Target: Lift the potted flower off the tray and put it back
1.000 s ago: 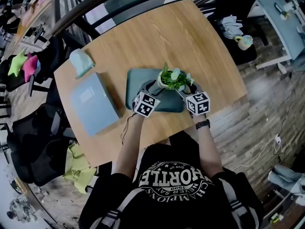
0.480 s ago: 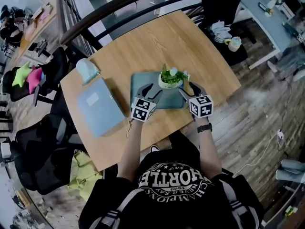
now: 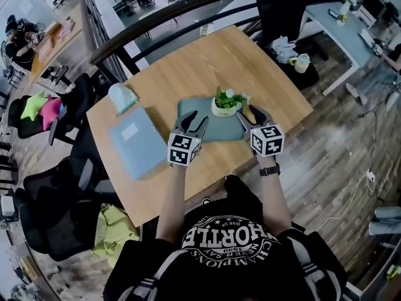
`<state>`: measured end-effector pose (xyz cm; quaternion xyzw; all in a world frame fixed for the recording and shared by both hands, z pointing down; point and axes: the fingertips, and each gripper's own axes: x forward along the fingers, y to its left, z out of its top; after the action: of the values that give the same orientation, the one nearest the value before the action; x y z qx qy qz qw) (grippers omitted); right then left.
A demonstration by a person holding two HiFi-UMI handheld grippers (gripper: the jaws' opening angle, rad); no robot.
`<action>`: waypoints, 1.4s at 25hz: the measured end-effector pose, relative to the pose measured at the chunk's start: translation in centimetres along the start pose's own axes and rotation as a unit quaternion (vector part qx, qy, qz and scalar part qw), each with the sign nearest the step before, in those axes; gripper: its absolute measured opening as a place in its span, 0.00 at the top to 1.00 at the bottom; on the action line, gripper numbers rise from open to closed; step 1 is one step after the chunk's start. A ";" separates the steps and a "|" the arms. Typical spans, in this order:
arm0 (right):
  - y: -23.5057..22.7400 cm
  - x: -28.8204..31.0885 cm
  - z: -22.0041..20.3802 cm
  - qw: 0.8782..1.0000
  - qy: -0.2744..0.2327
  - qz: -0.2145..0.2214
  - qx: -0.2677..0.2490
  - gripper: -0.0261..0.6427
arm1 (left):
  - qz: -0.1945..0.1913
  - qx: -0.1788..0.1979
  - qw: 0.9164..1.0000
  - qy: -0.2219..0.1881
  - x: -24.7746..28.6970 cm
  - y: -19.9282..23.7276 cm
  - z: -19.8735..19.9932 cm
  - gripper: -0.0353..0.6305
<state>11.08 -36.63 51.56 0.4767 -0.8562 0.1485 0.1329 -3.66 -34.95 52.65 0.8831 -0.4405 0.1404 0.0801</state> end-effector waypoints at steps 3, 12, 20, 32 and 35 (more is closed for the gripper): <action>1.4 -1.6 1.5 1.000 -0.019 -0.003 -0.002 0.65 | 0.011 0.006 1.000 -0.018 -2.2 0.1 1.5 0.72; 4.7 -5.3 4.6 0.997 -0.071 -0.007 -0.011 0.78 | 0.037 0.026 0.997 -0.065 -7.1 -0.5 4.7 0.81; 6.4 -7.1 5.6 0.996 -0.089 -0.007 -0.019 0.88 | 0.050 0.028 0.994 -0.089 -9.1 -0.8 5.9 0.88; 7.0 -9.6 6.1 0.993 -0.112 -0.022 -0.032 0.93 | 0.035 0.015 0.993 -0.110 -10.3 -2.2 6.7 0.92; 7.1 -10.1 6.0 0.993 -0.115 -0.025 -0.030 0.93 | 0.033 0.022 0.993 -0.114 -10.6 -2.6 6.7 0.92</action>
<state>9.68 -27.52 41.35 0.5081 -0.8574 0.0637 0.0519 -6.43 -27.15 42.84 0.8797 -0.4728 0.0513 0.0049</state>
